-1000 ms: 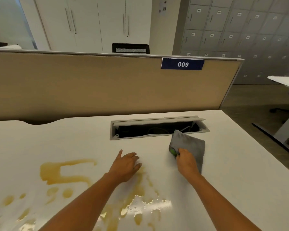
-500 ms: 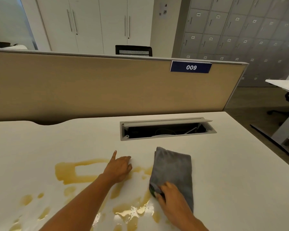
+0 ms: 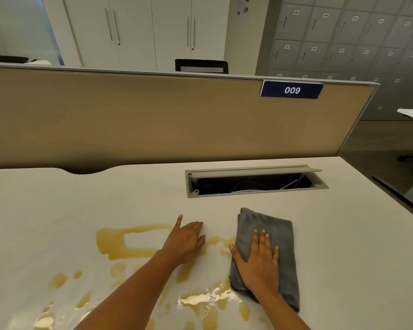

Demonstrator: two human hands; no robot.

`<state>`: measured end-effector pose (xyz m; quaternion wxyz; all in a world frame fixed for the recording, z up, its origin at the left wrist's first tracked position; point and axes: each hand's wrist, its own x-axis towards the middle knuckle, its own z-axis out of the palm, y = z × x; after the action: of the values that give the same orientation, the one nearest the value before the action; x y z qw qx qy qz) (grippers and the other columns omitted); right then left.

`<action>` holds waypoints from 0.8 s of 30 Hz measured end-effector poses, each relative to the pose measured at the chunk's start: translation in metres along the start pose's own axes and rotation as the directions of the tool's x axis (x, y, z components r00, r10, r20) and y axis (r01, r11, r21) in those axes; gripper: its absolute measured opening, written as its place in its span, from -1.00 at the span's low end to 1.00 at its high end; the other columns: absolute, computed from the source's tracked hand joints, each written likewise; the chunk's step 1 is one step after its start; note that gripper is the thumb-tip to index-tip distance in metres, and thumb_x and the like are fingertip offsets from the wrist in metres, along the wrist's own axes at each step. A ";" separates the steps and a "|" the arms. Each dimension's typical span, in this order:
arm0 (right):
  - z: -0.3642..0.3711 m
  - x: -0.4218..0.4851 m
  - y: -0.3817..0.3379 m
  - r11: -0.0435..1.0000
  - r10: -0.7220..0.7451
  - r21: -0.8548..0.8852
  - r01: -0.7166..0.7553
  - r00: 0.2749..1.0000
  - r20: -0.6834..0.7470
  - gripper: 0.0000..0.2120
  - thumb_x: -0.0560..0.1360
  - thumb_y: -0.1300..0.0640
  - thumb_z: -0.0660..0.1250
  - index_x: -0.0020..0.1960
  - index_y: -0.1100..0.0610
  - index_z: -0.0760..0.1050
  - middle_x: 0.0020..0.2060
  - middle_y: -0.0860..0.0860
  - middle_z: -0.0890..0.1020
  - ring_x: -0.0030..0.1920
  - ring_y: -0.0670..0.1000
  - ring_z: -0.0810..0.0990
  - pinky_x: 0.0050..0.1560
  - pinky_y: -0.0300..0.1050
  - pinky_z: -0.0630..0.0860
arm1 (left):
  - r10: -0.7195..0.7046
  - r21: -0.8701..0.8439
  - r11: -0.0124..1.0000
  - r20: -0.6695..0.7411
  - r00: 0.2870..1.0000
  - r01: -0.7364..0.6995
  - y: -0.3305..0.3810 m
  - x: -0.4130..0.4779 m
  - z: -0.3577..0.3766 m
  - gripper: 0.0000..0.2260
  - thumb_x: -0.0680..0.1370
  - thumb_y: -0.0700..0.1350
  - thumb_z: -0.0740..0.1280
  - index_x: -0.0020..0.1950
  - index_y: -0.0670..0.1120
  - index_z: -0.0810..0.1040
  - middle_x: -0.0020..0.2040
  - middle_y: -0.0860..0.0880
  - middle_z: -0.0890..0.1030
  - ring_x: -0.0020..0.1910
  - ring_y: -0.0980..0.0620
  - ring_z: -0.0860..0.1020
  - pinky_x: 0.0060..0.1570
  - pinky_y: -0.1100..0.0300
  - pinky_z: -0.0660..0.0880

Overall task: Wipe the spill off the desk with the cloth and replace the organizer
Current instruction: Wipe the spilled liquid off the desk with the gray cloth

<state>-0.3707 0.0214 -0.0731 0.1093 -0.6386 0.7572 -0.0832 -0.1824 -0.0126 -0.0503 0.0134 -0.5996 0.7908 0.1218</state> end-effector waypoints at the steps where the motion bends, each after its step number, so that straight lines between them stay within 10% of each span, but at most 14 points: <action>1: 0.003 0.001 -0.001 0.999 -0.001 -0.035 0.000 1.000 -0.021 0.30 -0.06 -0.46 -0.76 0.53 0.14 -0.21 0.55 0.10 -0.11 0.55 0.04 -0.13 0.51 0.04 -0.22 | -0.006 -0.036 0.999 -0.007 1.000 0.006 -0.001 0.000 0.000 -0.52 0.62 0.02 -0.08 0.50 -0.14 0.04 0.50 -0.10 0.25 0.48 0.06 0.20 0.47 0.01 -0.29; 8: 0.010 0.006 -0.011 0.996 -0.046 -0.080 0.044 0.999 -0.022 -0.44 0.61 -0.09 -0.18 0.52 0.09 -0.25 0.55 0.09 -0.10 0.55 0.04 -0.13 0.52 0.04 -0.19 | -0.106 -0.185 0.980 -0.179 0.978 0.072 -0.039 -0.014 -0.007 -0.52 0.61 0.10 -0.04 0.49 -0.06 0.09 0.50 -0.03 0.24 0.52 0.07 0.09 0.50 0.06 -0.24; 24: 0.032 0.007 -0.101 0.960 -0.273 -0.058 0.276 0.961 0.048 -0.51 0.64 0.03 -0.17 0.53 0.06 -0.19 0.55 0.04 -0.11 0.55 -0.02 -0.13 0.52 0.01 -0.21 | -0.526 0.217 0.829 -0.012 0.850 0.516 -0.223 -0.131 -0.025 -0.56 0.64 -0.11 -0.14 0.51 0.06 -0.18 0.55 -0.10 0.02 0.53 -0.09 0.02 0.48 -0.13 -0.06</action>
<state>-0.2671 -0.0021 -0.0774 0.0913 -0.7421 0.6613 -0.0605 0.0691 0.0498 -0.0438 0.1287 -0.7844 0.6053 0.0429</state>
